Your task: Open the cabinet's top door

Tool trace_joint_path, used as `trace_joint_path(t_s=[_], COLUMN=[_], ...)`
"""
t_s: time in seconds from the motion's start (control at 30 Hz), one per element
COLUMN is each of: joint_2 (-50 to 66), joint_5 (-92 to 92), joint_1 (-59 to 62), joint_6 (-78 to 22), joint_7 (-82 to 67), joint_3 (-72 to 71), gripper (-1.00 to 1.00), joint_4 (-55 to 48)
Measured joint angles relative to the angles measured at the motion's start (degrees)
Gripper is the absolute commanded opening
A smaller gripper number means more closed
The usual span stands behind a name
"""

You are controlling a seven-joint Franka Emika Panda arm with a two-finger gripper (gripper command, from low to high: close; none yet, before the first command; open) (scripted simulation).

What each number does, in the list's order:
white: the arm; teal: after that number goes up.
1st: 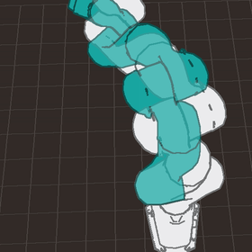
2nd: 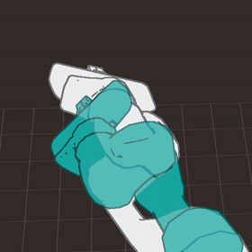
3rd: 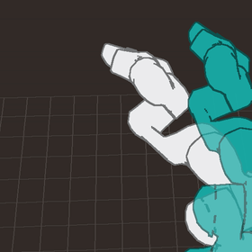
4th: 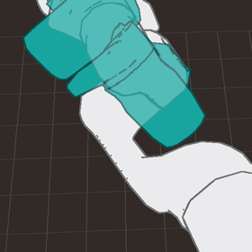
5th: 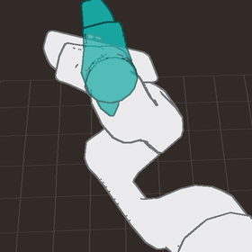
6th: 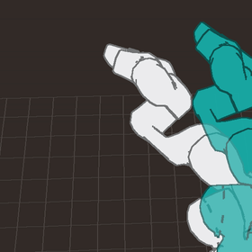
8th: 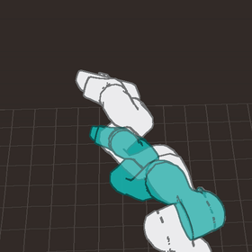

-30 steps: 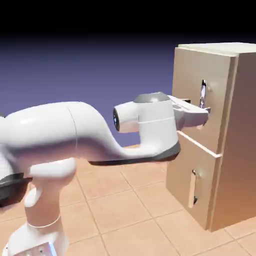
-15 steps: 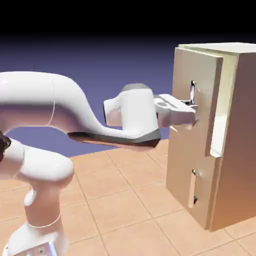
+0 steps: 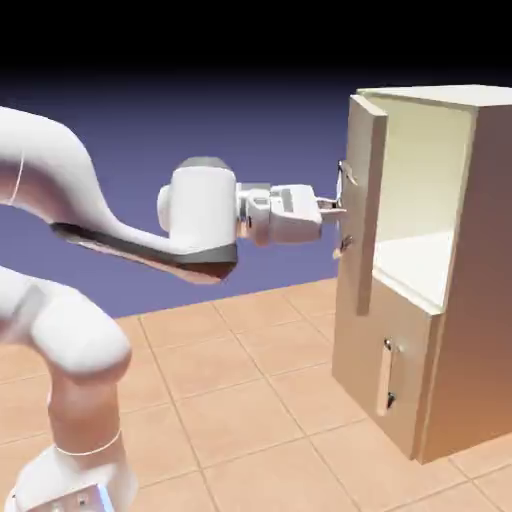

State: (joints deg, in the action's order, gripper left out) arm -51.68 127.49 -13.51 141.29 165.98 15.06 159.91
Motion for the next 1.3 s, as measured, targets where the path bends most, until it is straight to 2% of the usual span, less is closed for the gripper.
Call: trace_joint_path(t_s=[0.27,0.43,0.53,0.9,1.1,1.3], joint_2=[-1.94,-4.39,-6.21,-6.36,-1.26,5.08], joint_5=[-13.46,-21.24,-28.71,-55.94,-67.86,-76.41], joint_1=[12.89,22.54,22.69,18.99,21.50,29.54], joint_6=[0.90,4.78,1.85,-19.77,-34.72,-49.33], joint_7=[-0.02,-0.09,-3.56,-12.65,-13.59,-13.09], joint_3=[-16.61,-26.76,-30.63,-47.59,-59.25,-71.59], gripper=[-1.00,-1.00,-1.00,-1.00,-1.00,-1.00], joint_4=[2.09,2.53,3.49,1.12,-6.22,-16.93])
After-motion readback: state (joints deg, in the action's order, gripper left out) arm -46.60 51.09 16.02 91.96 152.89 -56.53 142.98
